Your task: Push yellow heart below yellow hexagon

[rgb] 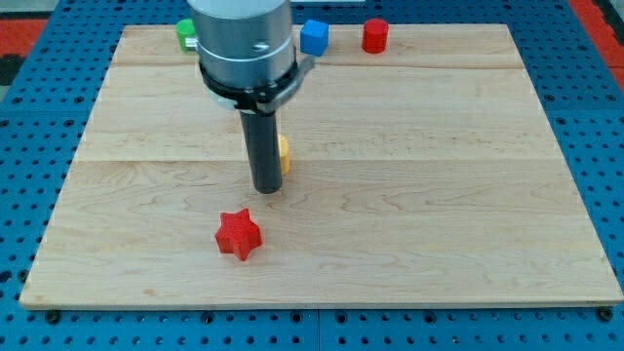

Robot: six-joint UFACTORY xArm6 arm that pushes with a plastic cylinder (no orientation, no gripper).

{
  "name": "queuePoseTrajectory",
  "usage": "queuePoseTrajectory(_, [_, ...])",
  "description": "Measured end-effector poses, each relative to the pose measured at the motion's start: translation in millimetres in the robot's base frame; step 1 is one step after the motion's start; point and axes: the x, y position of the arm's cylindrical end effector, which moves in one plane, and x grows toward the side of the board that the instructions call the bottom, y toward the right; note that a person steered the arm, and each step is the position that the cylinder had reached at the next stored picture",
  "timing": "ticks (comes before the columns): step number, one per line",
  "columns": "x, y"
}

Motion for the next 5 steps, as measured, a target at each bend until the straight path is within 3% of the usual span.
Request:
queuePoseTrajectory(1, [-41.0,7.5])
queuePoseTrajectory(2, [-67.5,-23.3])
queuePoseTrajectory(4, [-63.5,62.6])
queuePoseTrajectory(5, [-106.8,52.4])
